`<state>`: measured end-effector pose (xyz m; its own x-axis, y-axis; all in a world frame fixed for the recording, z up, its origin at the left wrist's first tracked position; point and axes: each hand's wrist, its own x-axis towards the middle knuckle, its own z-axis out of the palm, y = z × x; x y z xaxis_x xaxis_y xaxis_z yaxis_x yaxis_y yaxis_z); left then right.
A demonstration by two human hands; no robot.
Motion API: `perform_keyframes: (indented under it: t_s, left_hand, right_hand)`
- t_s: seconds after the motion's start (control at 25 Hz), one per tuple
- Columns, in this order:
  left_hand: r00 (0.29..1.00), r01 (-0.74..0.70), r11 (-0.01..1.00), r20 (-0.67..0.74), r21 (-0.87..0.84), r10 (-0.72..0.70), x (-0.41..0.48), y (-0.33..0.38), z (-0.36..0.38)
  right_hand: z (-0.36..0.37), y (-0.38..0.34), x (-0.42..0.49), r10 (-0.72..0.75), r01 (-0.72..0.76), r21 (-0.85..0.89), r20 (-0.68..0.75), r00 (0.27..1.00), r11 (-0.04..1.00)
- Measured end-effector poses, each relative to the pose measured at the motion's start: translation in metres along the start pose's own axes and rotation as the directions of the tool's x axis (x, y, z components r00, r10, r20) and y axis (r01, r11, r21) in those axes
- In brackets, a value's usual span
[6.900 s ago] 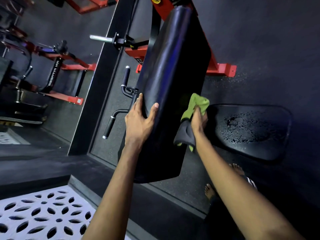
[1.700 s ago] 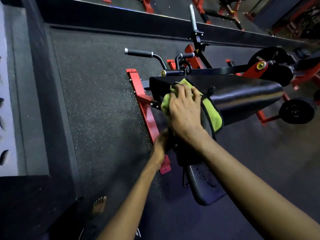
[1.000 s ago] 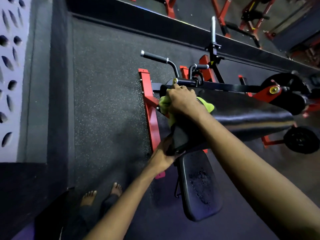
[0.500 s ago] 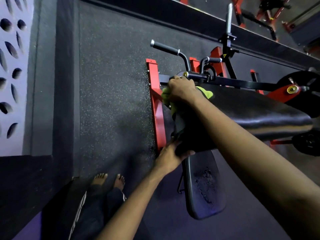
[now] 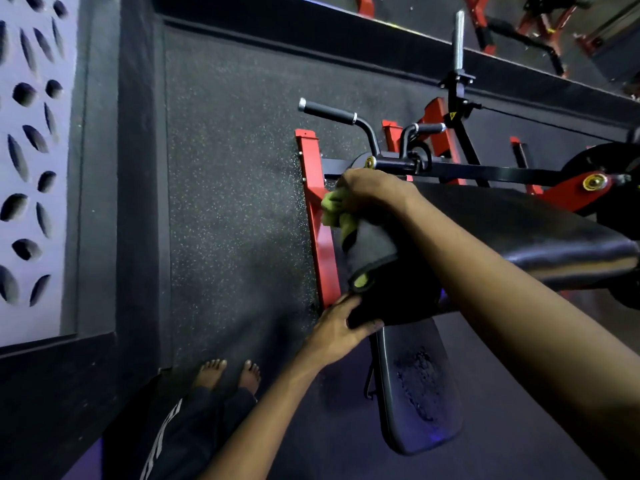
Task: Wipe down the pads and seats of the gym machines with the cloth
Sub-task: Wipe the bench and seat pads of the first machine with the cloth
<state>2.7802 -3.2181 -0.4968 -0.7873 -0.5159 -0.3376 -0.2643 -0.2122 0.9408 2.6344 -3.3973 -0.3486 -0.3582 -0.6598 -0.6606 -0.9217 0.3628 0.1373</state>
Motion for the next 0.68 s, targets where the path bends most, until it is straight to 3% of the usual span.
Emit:
perform_keyframes:
  t_s: [0.16,0.32,0.44,0.52,0.6,0.68]
  left_hand:
    - [1.000,0.017,0.999,-0.015,-0.045,-0.018,-0.002,0.006,0.006]
    - [0.987,0.157,0.963,-0.004,-0.220,-0.162,-0.001,-0.005,0.006]
    - [0.973,0.158,0.844,-0.063,-0.513,-0.221,-0.003,0.000,0.005]
    - [0.963,0.175,0.682,-0.020,-0.710,-0.268,-0.003,0.003,-0.001]
    - [0.953,0.212,0.574,0.037,-0.791,-0.300,0.003,0.002,-0.013]
    - [0.958,0.240,0.594,0.088,-0.768,-0.274,0.011,0.002,-0.026]
  right_hand:
    - [-0.001,-0.007,-0.003,-0.110,0.110,-0.005,0.013,0.994,0.994]
    - [0.012,-0.001,-0.024,-0.123,0.119,-0.105,-0.027,0.992,0.987]
    - [0.033,0.012,-0.068,-0.105,0.075,-0.146,-0.205,0.973,0.986]
    - [0.056,0.014,-0.102,-0.125,0.054,-0.179,-0.414,0.902,0.982]
    - [0.083,0.017,-0.134,-0.122,0.015,-0.172,-0.633,0.764,0.985]
    - [0.112,0.024,-0.156,-0.090,0.009,-0.109,-0.771,0.631,0.994]
